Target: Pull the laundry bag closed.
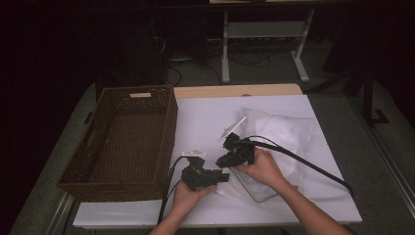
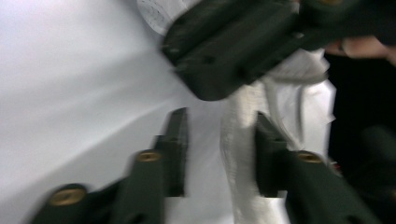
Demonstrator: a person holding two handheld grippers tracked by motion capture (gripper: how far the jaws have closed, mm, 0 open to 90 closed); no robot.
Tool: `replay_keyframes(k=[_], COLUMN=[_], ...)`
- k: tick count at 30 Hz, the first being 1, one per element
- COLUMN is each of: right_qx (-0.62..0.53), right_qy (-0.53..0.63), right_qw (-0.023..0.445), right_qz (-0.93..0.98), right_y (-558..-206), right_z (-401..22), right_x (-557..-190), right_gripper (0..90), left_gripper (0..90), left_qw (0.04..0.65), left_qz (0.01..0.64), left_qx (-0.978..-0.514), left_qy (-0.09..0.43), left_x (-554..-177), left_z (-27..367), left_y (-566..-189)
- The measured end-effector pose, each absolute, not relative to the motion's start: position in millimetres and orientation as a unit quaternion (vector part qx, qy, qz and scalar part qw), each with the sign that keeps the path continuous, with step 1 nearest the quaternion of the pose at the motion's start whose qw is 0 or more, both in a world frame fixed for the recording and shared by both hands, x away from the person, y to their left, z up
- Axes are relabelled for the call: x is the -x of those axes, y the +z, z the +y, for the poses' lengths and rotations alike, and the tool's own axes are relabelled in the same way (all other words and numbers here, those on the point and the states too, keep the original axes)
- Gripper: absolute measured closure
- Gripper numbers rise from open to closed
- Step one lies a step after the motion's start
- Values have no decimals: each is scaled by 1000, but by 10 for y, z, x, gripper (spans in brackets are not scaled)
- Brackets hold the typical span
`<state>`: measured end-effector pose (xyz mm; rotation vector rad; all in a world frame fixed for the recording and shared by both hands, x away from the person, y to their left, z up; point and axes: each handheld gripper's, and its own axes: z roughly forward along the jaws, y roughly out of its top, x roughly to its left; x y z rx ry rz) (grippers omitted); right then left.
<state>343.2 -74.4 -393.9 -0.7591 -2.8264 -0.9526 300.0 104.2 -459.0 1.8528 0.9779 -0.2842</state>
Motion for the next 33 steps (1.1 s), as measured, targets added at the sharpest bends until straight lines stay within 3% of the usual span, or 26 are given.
replay_keyframes(k=[3,6,8,18,33], right_qx=[245,243,244,252,267], right_qy=[-320,-330,-338,-349,-360], right_qw=[18,11,9,-2,22], right_qz=[-915,-912,-909,-903,-894], right_y=[-3884,-3847,-3830,-3796,-3993], right_z=[-789,-830,-869,-1101,-1313], right_x=[-3395,-3379,-3364,-3256,-3211], right_gripper=[805,803,802,796,790], left_gripper=[586,801,860,872,874], left_qw=[497,506,509,512,517], left_qz=[405,394,393,397,403], left_qx=[-755,-753,-750,-750,-744], left_qy=[-140,-149,-151,-133,-130], left_x=[-3053,-3059,-3057,-3023,-3032], left_z=[1030,1009,1005,993,1011], left_y=[-4598,-4592,-4591,-4576,-4558])
